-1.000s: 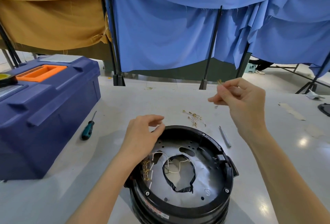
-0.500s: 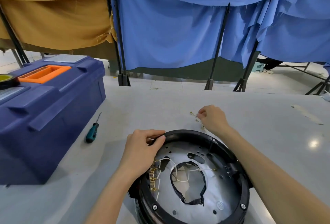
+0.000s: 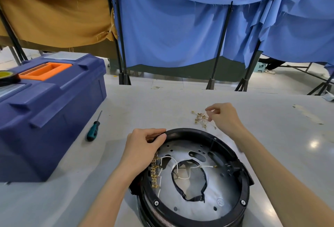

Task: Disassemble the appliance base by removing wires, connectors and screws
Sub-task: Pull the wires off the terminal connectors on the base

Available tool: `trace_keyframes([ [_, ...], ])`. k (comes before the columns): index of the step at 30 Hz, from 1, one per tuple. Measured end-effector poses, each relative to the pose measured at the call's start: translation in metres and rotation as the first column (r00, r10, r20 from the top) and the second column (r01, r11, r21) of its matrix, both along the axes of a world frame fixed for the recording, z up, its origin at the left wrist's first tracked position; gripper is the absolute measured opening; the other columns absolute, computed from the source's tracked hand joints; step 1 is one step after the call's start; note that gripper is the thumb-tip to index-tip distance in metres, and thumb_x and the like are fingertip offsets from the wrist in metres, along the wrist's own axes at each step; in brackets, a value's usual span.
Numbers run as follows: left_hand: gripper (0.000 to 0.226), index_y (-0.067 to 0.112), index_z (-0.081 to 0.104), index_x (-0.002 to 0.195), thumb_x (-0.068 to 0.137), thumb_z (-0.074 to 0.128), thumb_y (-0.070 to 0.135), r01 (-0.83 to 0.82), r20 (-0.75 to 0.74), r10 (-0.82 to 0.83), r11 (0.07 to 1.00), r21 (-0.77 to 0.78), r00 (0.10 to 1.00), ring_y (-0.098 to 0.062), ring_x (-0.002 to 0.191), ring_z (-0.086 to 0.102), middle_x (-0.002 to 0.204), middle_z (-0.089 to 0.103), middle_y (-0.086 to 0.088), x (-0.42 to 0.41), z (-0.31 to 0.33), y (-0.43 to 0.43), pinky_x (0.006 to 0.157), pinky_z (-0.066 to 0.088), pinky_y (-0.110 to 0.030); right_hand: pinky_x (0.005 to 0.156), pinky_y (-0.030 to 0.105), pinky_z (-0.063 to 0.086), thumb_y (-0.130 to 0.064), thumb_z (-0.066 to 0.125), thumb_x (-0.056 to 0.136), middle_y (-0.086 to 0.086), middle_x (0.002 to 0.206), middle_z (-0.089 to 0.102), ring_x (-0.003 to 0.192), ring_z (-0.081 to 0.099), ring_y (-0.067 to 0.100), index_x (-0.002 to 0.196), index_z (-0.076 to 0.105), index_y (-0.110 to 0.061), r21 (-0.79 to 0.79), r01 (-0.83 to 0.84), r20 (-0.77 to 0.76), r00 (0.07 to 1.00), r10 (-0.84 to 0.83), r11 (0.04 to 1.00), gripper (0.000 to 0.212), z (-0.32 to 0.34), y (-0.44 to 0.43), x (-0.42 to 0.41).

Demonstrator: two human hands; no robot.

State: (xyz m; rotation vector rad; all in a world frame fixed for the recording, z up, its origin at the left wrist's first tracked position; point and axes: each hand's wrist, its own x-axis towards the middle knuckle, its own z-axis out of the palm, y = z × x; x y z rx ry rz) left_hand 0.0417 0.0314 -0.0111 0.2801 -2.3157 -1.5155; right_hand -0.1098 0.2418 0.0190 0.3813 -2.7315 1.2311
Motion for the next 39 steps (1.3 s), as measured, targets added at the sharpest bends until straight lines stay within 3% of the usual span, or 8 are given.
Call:
trace_keyframes([
  [4,0.016,0.03,0.075,0.101,0.087,0.07,0.024,0.021,0.041,-0.029,0.985,0.172,0.999,0.011,0.088,0.065,0.092,0.074,0.018,0.004,-0.002,-0.007,0.074,0.045,-0.003,0.055,0.007,0.04,-0.01,0.066,0.089,0.004,0.069,0.07,0.055,0.059,-0.003,0.09,0.073,-0.012,-0.092,-0.16,-0.08,0.985,0.153,0.983,0.008,0.022,-0.005,0.046],
  [9,0.023,0.027,0.074,0.099,0.083,0.073,0.011,0.018,-0.043,-0.006,0.96,0.279,0.999,0.004,0.092,0.068,0.092,0.074,0.018,0.02,-0.007,-0.004,0.076,0.049,-0.005,0.064,0.011,0.045,-0.017,0.071,0.084,-0.007,0.072,0.072,0.066,0.062,0.0,0.087,0.077,-0.015,0.106,-0.484,0.013,0.874,0.485,0.869,0.007,0.03,-0.028,0.097],
  [12,0.024,0.023,0.076,0.098,0.08,0.075,0.008,-0.043,-0.052,0.061,0.955,0.293,0.997,-0.001,0.09,0.07,0.092,0.076,0.012,0.029,-0.009,-0.002,0.082,0.053,-0.017,0.064,0.013,0.045,-0.017,0.068,0.086,-0.006,0.079,0.073,0.065,0.059,-0.001,0.091,0.077,-0.014,0.204,-0.583,0.107,0.812,0.574,0.786,0.011,0.024,-0.045,0.109],
  [16,0.023,0.031,0.076,0.089,0.083,0.072,0.009,-0.002,-0.083,0.033,0.935,0.354,0.996,-0.006,0.085,0.072,0.088,0.076,0.009,0.04,-0.013,0.0,0.073,0.056,-0.016,0.07,0.035,0.051,-0.02,0.069,0.086,0.01,0.081,0.072,0.073,0.065,0.021,0.088,0.074,-0.009,0.282,-0.619,0.213,0.785,0.581,0.733,0.013,0.02,-0.063,0.113],
  [20,0.019,0.029,0.078,0.095,0.085,0.07,0.014,0.018,-0.099,0.028,0.902,0.432,0.995,-0.008,0.091,0.071,0.093,0.076,0.006,0.043,-0.018,0.003,0.075,0.055,-0.016,0.046,0.016,0.035,-0.011,0.068,0.084,0.006,0.06,0.058,0.044,0.044,0.005,0.076,0.07,-0.004,0.229,-0.646,0.316,0.757,0.572,0.728,0.011,0.022,-0.075,0.112],
  [28,0.018,0.027,0.077,0.097,0.085,0.07,0.017,-0.001,-0.099,0.048,0.905,0.425,0.994,-0.008,0.092,0.071,0.094,0.076,0.007,0.041,-0.02,0.002,0.079,0.057,-0.023,0.052,0.022,0.037,-0.007,0.073,0.08,0.005,0.058,0.057,0.051,0.048,0.012,0.073,0.071,-0.006,0.105,-0.633,0.394,0.735,0.552,0.767,0.008,0.019,-0.08,0.107],
  [33,0.018,0.026,0.078,0.097,0.085,0.07,0.015,0.012,-0.127,0.046,0.908,0.418,0.991,-0.007,0.092,0.071,0.094,0.076,0.007,0.041,-0.021,0.003,0.076,0.055,-0.016,0.044,0.023,0.022,0.001,0.064,0.077,0.005,0.049,0.033,0.046,0.029,0.016,0.055,0.05,-0.002,0.181,-0.559,0.372,0.8,0.47,0.809,0.026,0.012,-0.088,0.111],
  [39,0.021,0.031,0.078,0.092,0.085,0.069,0.014,0.016,-0.132,0.042,0.914,0.407,0.99,-0.005,0.09,0.071,0.091,0.076,0.009,0.042,-0.019,0.002,0.073,0.053,-0.013,0.046,0.024,0.021,0.008,0.059,0.073,0.004,0.044,0.03,0.042,0.027,0.015,0.046,0.037,-0.009,0.175,-0.497,0.357,0.837,0.416,0.85,0.039,0.007,-0.095,0.108],
])
